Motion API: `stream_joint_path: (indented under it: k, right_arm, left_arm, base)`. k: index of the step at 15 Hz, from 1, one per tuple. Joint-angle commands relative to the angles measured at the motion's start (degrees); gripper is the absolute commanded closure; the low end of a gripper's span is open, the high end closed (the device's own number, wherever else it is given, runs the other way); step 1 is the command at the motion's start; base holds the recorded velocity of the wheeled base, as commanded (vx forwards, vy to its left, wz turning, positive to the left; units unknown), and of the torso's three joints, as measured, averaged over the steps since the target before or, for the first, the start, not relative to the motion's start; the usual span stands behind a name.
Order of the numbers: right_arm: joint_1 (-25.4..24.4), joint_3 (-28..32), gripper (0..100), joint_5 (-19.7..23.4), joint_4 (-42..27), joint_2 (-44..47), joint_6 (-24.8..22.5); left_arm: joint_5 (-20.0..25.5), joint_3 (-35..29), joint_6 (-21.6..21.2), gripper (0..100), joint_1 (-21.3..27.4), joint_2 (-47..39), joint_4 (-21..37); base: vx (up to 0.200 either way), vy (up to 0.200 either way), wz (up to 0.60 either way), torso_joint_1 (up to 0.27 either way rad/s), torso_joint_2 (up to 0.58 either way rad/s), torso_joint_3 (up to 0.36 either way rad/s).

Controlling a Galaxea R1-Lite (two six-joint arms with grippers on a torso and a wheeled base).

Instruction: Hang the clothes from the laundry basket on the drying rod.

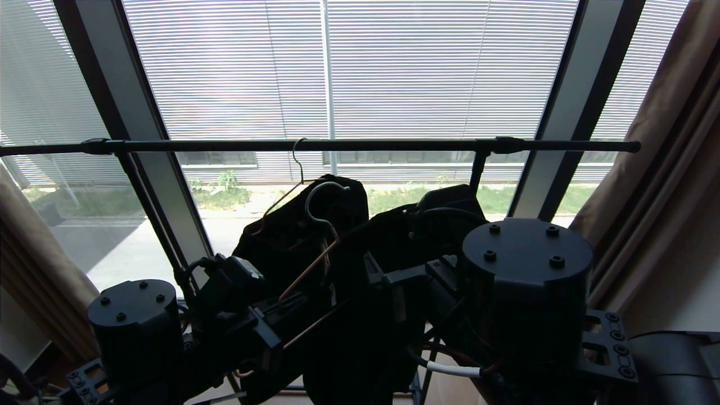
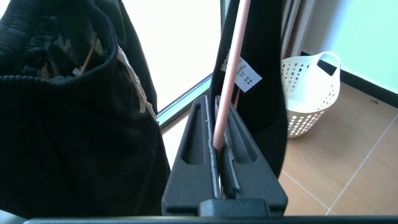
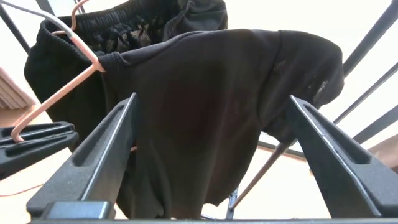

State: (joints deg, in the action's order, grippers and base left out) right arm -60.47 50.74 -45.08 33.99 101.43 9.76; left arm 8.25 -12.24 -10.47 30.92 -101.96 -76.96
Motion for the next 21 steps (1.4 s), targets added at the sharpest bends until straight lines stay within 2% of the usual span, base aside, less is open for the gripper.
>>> stream_joint_path:
  k: [1, 4, 5, 7, 8, 9, 10, 11, 12, 14, 15, 16, 17, 19, 20, 21]
  right_arm:
    - [0.00, -1.17, 0, 0.17, 0.03, -1.49, 0.08]
    - [0.44, -3.63, 0, 3.07, -0.06, -4.13, -0.10]
    - [2.81, -4.59, 0, 4.74, -0.15, -5.62, -0.71]
    - [9.84, -6.26, 0, 13.44, -1.29, -10.72, -9.50]
    - [15.03, -7.58, 0, 19.77, -3.84, -13.80, -16.36]
    - [17.05, -7.58, 0, 23.46, -5.95, -15.21, -18.99]
    - [20.56, -6.70, 0, 31.63, -12.45, -18.11, -21.81]
    - [23.38, -3.10, 0, 37.79, -22.21, -20.48, -22.68]
    - [25.48, 1.56, 0, 43.24, -31.61, -21.97, -25.32]
    - [30.32, 7.62, 0, 53.43, -42.07, -22.41, -32.70]
    - [31.11, 8.76, 0, 55.19, -43.74, -22.15, -34.37]
    - [33.57, 13.16, 0, 61.52, -50.25, -20.92, -39.21]
    - [34.36, 16.76, 0, 64.94, -56.22, -19.69, -42.55]
    - [34.45, 23.88, 0, 68.28, -68.09, -16.96, -50.11]
    - [34.45, 23.88, 0, 68.28, -68.09, -16.96, -50.11]
    - [34.27, 30.39, 0, 70.39, -77.23, -12.74, -57.49]
  left_arm:
    - [0.01, 0.11, -0.08, 100, 0.02, 0.01, -0.03]
    - [0.27, 0.55, -0.08, 100, -0.07, 0.10, -0.03]
    - [0.45, 1.08, -0.08, 100, -0.15, 0.10, -0.03]
    - [0.54, 1.52, -0.08, 100, -0.15, 0.36, -0.03]
    - [1.06, 2.04, -0.08, 100, -0.15, 0.54, -0.12]
    - [1.68, 2.40, -0.08, 100, -0.15, 0.62, -0.12]
    - [3.96, 3.45, -0.25, 100, -0.15, 1.68, -0.12]
    - [6.34, 4.42, -0.43, 100, -0.15, 2.73, 0.05]
    - [6.86, 5.03, -1.04, 100, -0.15, 2.82, 0.05]
    - [7.74, 6.70, -3.50, 100, 0.02, 2.82, 0.05]
    - [8.36, 7.05, -3.94, 100, 0.02, 2.91, 0.05]
    - [10.12, 7.93, -4.82, 100, 0.11, 3.00, -0.03]
    - [10.29, 8.11, -4.82, 100, 0.29, 3.00, -0.03]
    - [10.38, 8.20, -4.91, 100, 0.46, 3.00, -0.03]
    - [10.38, 8.20, -4.91, 100, 0.46, 3.00, -0.03]
    - [10.47, 8.20, -4.91, 100, 0.55, 3.00, -0.12]
  base:
    - [0.000, 0.000, 0.00, 0.000, 0.00, 0.000]
    - [0.000, 0.000, 0.00, 0.000, 0.00, 0.000]
    - [0.000, 0.000, 0.00, 0.000, 0.00, 0.000]
    - [0.000, 0.000, 0.00, 0.000, 0.00, 0.000]
    - [0.000, 0.000, 0.00, 0.000, 0.00, 0.000]
    - [0.000, 0.000, 0.00, 0.000, 0.00, 0.000]
    - [0.000, 0.000, 0.00, 0.000, 0.00, 0.000]
    - [0.000, 0.000, 0.00, 0.000, 0.00, 0.000]
    - [0.000, 0.000, 0.00, 0.000, 0.00, 0.000]
    - [0.000, 0.000, 0.00, 0.000, 0.00, 0.000]
    - [0.000, 0.000, 0.00, 0.000, 0.00, 0.000]
    - [0.000, 0.000, 0.00, 0.000, 0.00, 0.000]
    - [0.000, 0.000, 0.00, 0.000, 0.00, 0.000]
    - [0.000, 0.000, 0.00, 0.000, 0.00, 0.000]
    - [0.000, 0.000, 0.00, 0.000, 0.00, 0.000]
    - [0.000, 0.000, 0.00, 0.000, 0.00, 0.000]
